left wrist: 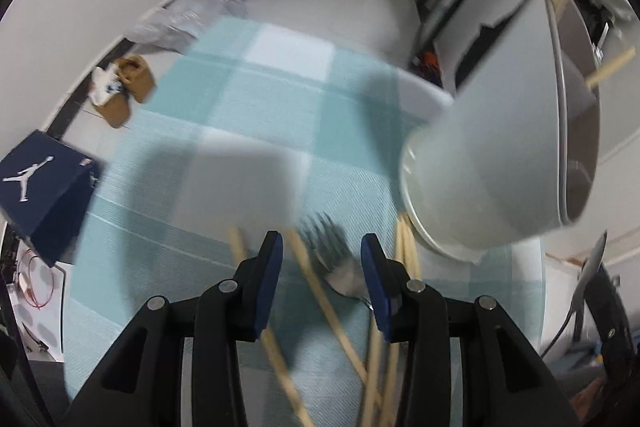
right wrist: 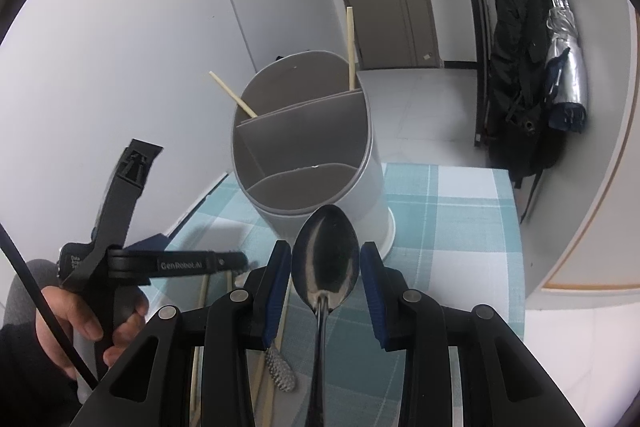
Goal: Organize utensils
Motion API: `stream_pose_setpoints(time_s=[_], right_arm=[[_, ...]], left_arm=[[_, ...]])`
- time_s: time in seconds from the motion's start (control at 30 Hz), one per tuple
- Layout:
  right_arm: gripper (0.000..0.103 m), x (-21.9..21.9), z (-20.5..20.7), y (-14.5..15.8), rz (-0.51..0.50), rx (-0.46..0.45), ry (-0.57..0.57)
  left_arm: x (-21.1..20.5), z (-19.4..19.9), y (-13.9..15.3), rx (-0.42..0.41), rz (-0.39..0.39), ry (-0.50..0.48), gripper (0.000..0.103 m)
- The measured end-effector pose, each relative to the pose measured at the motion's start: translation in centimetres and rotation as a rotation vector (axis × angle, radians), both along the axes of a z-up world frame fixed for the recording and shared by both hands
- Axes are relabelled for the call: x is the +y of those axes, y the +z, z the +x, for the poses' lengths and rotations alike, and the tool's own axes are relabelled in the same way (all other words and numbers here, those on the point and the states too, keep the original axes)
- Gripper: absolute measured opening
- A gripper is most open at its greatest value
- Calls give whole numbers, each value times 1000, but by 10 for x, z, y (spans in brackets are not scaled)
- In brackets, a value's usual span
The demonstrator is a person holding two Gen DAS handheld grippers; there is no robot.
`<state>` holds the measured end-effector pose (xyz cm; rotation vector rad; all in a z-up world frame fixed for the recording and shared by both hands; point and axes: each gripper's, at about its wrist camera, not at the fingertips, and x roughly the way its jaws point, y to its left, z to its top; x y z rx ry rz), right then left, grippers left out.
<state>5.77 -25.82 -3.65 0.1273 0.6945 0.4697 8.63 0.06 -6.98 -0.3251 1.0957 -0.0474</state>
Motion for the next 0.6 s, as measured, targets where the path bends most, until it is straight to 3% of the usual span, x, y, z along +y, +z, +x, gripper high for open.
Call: stream_pose_setpoints(time_s=[0.2,0.37,0.43,0.6], right_arm=[[35,0,2,-2,0,7,-4],[35,0,1,-2,-5,0,-1],[35,-1,1,-2,-4,-1,-1],[35,-1,2,-2,-2,2,0]], left_arm=[[2,7,-11,30,-83,7,36],[-20,8,2,-31,-38,-80,36],[-24,10,-1,-18,-24,-98,36],[-13,8,-9,26,-56,-46,36]])
